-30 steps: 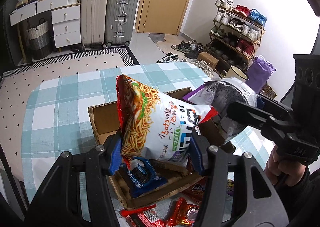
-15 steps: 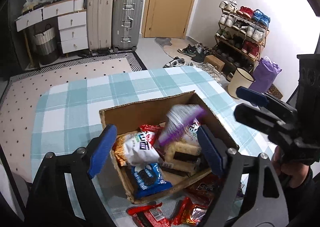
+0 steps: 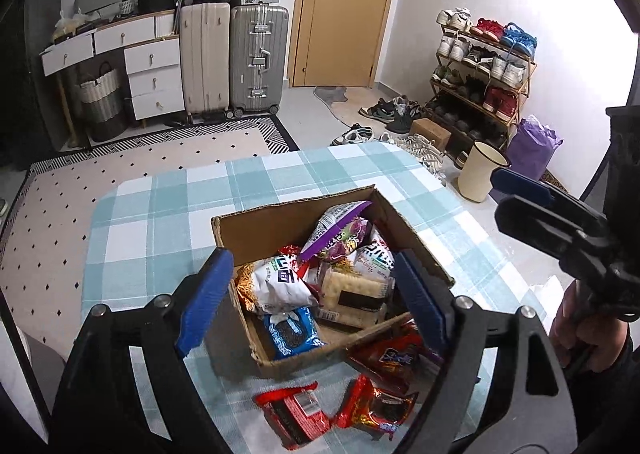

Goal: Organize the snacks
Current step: 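Withdraw both tools from the box back toward the remaining snacks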

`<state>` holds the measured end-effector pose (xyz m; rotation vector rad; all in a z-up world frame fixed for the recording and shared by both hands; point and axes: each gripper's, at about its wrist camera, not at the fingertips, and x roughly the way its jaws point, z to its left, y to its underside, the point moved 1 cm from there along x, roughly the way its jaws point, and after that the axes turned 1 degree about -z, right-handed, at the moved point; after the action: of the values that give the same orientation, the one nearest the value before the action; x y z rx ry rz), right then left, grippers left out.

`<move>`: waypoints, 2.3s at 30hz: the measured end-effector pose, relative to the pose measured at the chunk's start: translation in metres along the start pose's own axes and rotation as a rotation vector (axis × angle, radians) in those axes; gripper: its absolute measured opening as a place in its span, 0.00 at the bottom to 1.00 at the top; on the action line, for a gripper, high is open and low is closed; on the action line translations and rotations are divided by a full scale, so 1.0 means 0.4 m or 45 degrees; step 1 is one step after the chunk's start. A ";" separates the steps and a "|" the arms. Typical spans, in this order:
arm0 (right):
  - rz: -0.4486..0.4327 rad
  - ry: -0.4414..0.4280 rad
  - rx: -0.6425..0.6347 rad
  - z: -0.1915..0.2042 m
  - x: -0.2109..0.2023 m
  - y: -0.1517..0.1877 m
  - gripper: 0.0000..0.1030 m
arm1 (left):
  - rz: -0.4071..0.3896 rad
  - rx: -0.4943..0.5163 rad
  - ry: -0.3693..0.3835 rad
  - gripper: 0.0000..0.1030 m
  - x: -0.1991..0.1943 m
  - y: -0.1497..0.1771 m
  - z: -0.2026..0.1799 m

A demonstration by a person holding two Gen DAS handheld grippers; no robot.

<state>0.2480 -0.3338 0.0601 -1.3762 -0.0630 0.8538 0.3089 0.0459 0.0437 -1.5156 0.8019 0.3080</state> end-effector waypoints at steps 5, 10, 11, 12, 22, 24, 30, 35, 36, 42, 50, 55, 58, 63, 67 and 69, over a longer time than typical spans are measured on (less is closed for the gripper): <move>-0.018 -0.004 -0.011 0.026 -0.050 -0.001 0.77 | -0.019 0.004 -0.018 0.80 -0.055 0.007 -0.024; -0.040 -0.002 -0.020 0.047 -0.106 -0.001 0.77 | -0.040 0.011 -0.039 0.83 -0.111 0.025 -0.050; -0.044 -0.001 -0.021 0.051 -0.117 0.001 0.77 | -0.045 0.012 -0.041 0.84 -0.125 0.030 -0.057; -0.046 0.000 -0.022 0.057 -0.127 0.003 0.78 | -0.051 0.013 -0.045 0.84 -0.136 0.033 -0.061; -0.083 0.016 -0.043 0.099 -0.241 0.050 0.84 | -0.124 0.011 -0.067 0.99 -0.245 0.094 -0.115; -0.086 0.020 -0.041 0.105 -0.260 0.063 0.86 | -0.136 0.014 -0.070 0.99 -0.263 0.110 -0.126; -0.099 0.037 -0.038 0.119 -0.323 0.117 0.89 | -0.164 0.015 -0.097 0.99 -0.304 0.165 -0.158; -0.102 0.054 -0.024 0.122 -0.362 0.168 0.93 | -0.198 0.025 -0.127 0.99 -0.328 0.219 -0.181; -0.096 0.059 -0.022 0.121 -0.363 0.174 0.93 | -0.198 0.024 -0.129 0.99 -0.330 0.229 -0.184; -0.068 0.092 0.012 0.111 -0.374 0.229 0.96 | -0.203 -0.006 -0.150 0.99 -0.332 0.290 -0.185; -0.022 0.147 0.060 0.084 -0.360 0.292 0.97 | -0.181 -0.067 -0.212 0.99 -0.294 0.369 -0.155; 0.007 0.152 0.090 0.065 -0.339 0.327 0.97 | -0.157 -0.094 -0.227 0.99 -0.250 0.407 -0.133; 0.034 0.144 0.116 0.050 -0.313 0.347 0.97 | -0.138 -0.120 -0.230 0.99 -0.218 0.428 -0.120; 0.074 0.139 0.129 0.039 -0.276 0.376 0.97 | -0.119 -0.133 -0.241 0.99 -0.183 0.454 -0.107; 0.110 0.136 0.134 0.026 -0.237 0.397 0.97 | -0.107 -0.140 -0.249 0.99 -0.157 0.471 -0.095; 0.123 0.132 0.141 0.018 -0.221 0.406 0.97 | -0.093 -0.157 -0.245 0.99 -0.140 0.479 -0.084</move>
<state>0.1021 -0.3850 -0.0412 -1.3250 0.1300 0.8523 0.1364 0.0454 -0.0624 -1.5993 0.5827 0.4486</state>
